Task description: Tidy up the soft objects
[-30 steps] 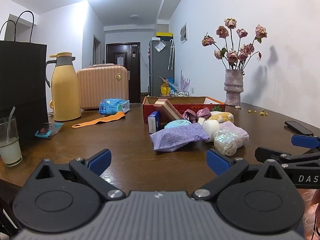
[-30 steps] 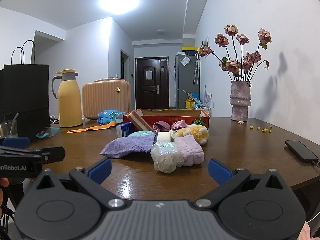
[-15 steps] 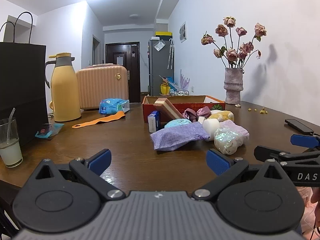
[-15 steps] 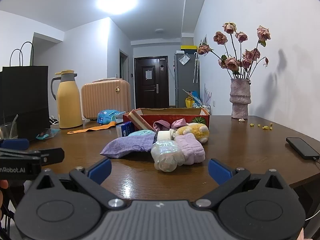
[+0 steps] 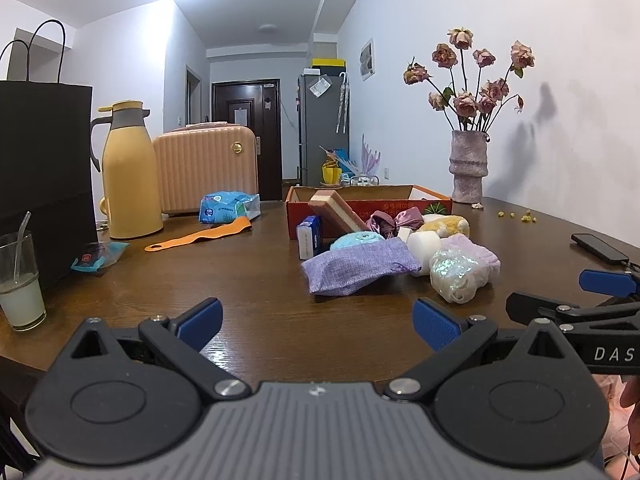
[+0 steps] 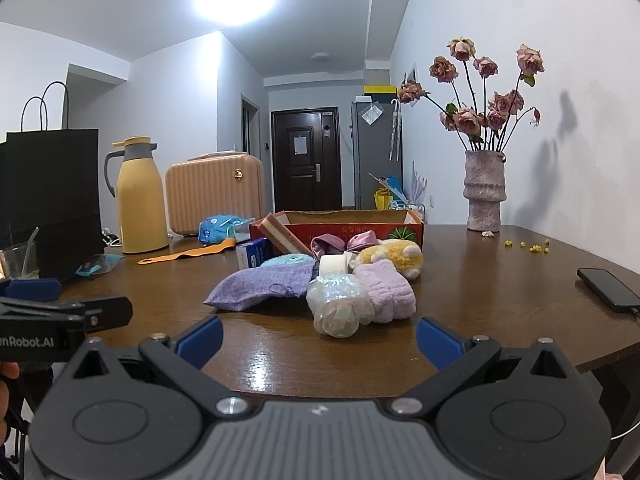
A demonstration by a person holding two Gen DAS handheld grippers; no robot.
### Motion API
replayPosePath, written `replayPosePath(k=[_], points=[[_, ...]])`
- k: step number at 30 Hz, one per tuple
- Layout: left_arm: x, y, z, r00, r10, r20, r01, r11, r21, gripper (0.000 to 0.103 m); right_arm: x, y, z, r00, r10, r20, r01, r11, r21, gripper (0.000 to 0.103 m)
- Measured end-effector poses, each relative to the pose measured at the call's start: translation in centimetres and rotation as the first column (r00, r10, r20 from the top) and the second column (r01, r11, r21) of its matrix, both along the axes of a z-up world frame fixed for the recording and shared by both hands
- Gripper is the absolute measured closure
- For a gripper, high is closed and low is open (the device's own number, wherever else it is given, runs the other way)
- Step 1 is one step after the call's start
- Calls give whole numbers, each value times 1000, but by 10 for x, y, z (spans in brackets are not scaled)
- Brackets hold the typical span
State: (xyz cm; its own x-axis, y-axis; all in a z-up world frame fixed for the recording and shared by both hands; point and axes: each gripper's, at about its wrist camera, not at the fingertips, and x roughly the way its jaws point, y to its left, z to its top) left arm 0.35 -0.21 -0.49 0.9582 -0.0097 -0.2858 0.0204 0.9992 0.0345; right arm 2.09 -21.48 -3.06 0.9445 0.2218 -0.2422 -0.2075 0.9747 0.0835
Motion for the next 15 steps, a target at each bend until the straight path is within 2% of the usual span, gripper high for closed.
replayPosePath(k=[15], points=[[2, -1, -2, 1000, 5, -4, -5, 1000, -1, 0, 3, -2, -1, 1000, -4, -1, 4, 1000, 2, 0]])
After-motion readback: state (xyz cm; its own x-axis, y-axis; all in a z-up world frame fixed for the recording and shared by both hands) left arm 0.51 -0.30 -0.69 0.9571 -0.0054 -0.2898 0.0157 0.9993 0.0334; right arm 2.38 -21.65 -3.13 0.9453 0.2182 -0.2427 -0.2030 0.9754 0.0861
